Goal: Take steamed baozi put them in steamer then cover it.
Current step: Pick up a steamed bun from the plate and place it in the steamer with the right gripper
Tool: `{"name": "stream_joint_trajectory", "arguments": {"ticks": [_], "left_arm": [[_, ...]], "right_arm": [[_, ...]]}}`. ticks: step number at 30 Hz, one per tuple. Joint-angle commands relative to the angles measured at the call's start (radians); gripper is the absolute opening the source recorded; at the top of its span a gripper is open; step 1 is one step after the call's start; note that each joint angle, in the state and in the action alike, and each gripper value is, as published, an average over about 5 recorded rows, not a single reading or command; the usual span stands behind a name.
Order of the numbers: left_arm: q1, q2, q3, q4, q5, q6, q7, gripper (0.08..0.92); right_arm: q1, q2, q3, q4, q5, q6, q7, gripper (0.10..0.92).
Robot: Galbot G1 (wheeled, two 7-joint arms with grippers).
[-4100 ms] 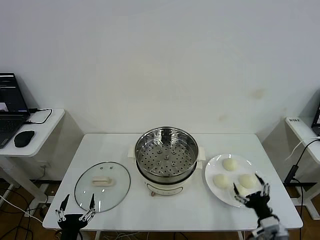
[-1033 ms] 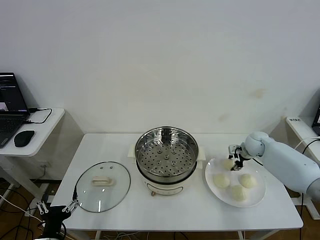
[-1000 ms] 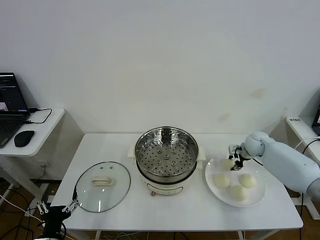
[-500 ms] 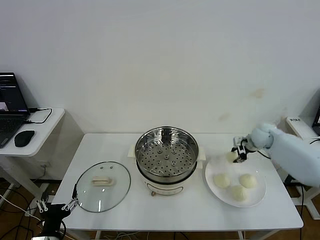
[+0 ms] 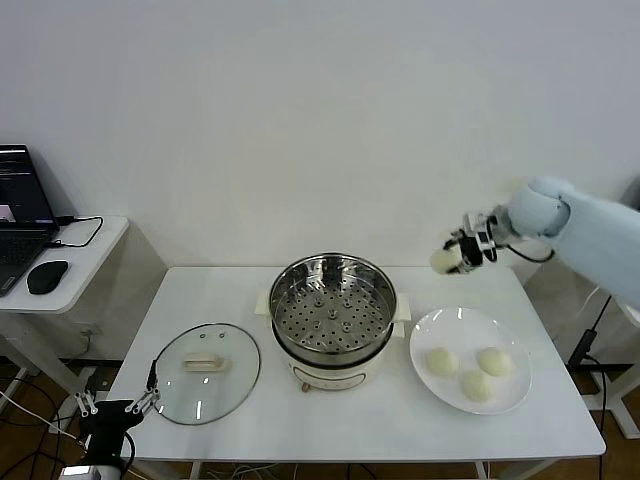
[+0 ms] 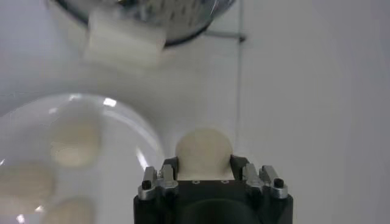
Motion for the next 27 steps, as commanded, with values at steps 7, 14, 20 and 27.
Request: {"name": "stream_joint_trajectory", "arguments": {"ticks": [7,14,20,27], "left_arm": [[-0.008,0.004,-0.028,0.013,-0.017,0.000,0.003,0.823],[-0.009,-0.003,-0.043,0.013,-0.019,0.001,0.004,0.823],[-0.008,-0.007,-0.053,0.016,-0.022,0.001,0.004,0.823],[-0.014,-0.008,-0.057,0.019,-0.024,0.003,0.005,0.823]], "right_arm": [[0.086,0.342,-0.173,-0.037,-0.020,0.263,0.098,0.543],[0.004,0.424,-0.198,-0.085,-0.199,0.422,0.128,0.543],[-0.064,0.473,-0.179,-0.200,-0.375,0.573,0.177,0.543],[-0.139,0.510,-0.147,-0.292,-0.495,0.655,0.210,0.545]]}}
